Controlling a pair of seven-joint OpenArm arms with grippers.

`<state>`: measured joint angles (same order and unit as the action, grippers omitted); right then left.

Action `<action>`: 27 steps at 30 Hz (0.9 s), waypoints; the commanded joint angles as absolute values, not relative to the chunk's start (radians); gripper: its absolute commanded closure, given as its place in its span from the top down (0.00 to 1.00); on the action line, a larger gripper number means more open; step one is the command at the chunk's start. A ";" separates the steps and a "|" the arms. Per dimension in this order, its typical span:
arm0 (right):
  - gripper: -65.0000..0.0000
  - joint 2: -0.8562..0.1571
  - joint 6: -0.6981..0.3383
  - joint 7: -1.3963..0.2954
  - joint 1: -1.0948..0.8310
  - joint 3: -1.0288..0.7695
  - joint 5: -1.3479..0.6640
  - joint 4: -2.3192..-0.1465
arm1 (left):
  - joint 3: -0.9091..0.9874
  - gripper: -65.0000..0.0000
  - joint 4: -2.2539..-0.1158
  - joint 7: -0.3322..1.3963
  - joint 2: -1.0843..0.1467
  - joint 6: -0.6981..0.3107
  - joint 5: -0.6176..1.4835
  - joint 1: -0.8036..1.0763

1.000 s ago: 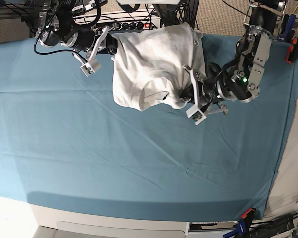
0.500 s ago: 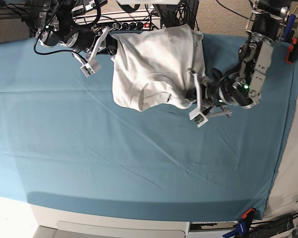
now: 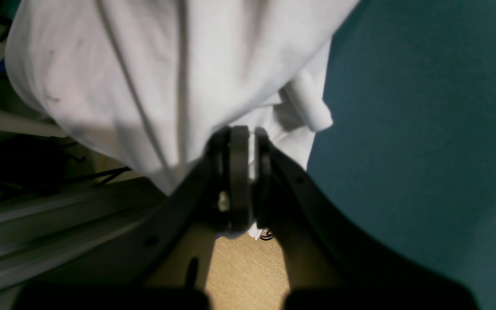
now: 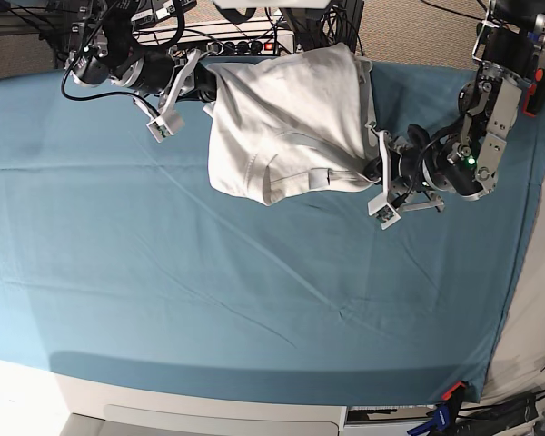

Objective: Fold the T-shirt properly
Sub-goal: 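Lower the shirt bundle and release it with the left gripper, then push the bundle's side with the left gripper to square it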

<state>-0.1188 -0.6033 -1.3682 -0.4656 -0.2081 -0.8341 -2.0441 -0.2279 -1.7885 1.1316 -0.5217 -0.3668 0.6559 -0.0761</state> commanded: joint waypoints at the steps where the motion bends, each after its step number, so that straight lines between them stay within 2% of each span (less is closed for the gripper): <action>1: 0.00 -0.124 -0.609 -1.356 -0.465 -0.210 -0.844 -2.062 | -0.218 0.16 -1.805 1.129 -0.535 -0.366 0.651 -0.094; 4: 0.00 -0.124 -0.609 -1.356 -0.465 -0.210 -0.844 -2.062 | -0.218 0.43 -1.805 1.136 -0.544 -0.364 0.651 -0.094; 6: 0.00 -0.124 -0.609 -1.357 -0.465 -0.210 -0.844 -2.062 | -0.218 0.51 -1.805 1.140 -0.556 -0.354 0.647 -0.094; 18: 0.00 -0.122 -0.608 -1.356 -0.465 -0.210 -0.844 -2.062 | -0.200 0.52 -1.798 1.130 -0.599 -0.329 0.719 -0.049; 23: 0.00 -0.099 -0.608 -1.356 -0.465 -0.210 -0.845 -2.062 | -0.035 0.52 -1.760 1.106 -0.598 -0.333 0.789 -0.053; 27: 0.00 -0.091 -0.608 -1.353 -0.465 -0.210 -0.845 -2.062 | 0.146 0.51 -1.641 1.128 -0.596 -0.350 0.940 -0.055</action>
